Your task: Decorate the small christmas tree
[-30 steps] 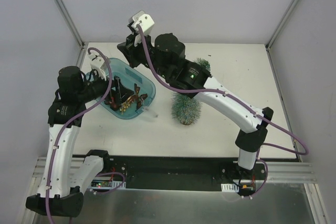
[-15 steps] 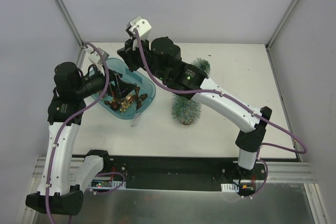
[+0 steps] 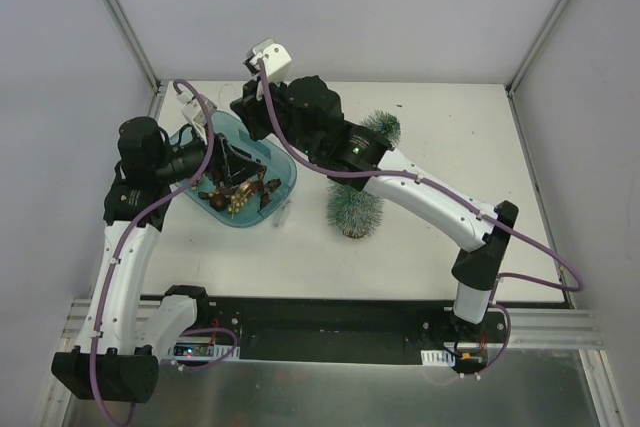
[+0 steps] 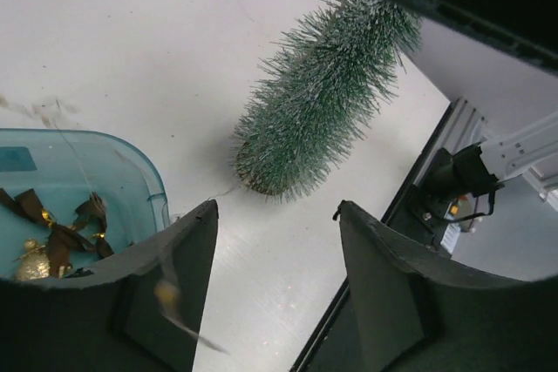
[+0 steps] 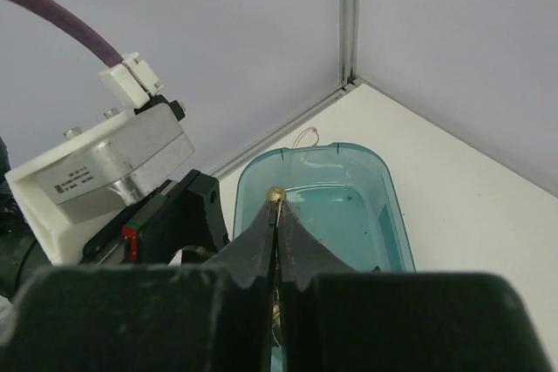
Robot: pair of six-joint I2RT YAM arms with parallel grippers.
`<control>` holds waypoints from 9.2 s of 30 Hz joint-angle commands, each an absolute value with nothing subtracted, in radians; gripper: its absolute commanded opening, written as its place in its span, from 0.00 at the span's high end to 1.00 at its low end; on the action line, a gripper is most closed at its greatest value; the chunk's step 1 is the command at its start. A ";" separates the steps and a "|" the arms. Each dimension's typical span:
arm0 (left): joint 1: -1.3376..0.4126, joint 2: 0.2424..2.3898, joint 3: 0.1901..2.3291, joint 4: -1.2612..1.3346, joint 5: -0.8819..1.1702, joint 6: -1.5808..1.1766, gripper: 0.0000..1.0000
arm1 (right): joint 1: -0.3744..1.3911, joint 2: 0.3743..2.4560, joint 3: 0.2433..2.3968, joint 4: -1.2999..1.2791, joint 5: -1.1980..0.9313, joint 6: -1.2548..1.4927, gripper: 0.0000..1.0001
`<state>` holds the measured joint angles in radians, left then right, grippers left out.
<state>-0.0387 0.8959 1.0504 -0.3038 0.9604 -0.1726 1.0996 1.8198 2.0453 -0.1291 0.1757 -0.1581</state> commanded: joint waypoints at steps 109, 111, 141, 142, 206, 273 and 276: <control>-0.210 1.292 1.414 -0.351 0.899 -0.147 0.94 | 0.227 1.891 1.647 0.127 -0.461 0.387 0.46; -0.210 1.305 1.428 -0.353 0.900 -0.152 0.94 | 0.244 1.945 1.663 0.124 -0.509 0.367 0.42; -0.144 1.318 1.460 -0.428 0.870 -0.106 0.94 | 0.319 2.348 1.928 -0.155 -0.465 0.405 0.25; -0.144 1.315 1.462 -0.428 0.870 -0.104 0.94 | 0.319 2.362 1.939 -0.146 -0.474 0.423 0.25; -0.141 1.224 1.430 -0.485 0.841 -0.064 0.96 | 0.126 2.050 1.669 0.218 0.081 0.436 0.99; -0.409 1.112 1.572 -0.805 0.615 0.169 0.90 | 0.232 0.402 1.002 -0.934 -0.503 0.206 0.99; -0.448 1.141 1.620 -0.836 0.630 0.172 0.87 | 0.233 0.316 0.974 -0.890 -0.529 0.219 0.99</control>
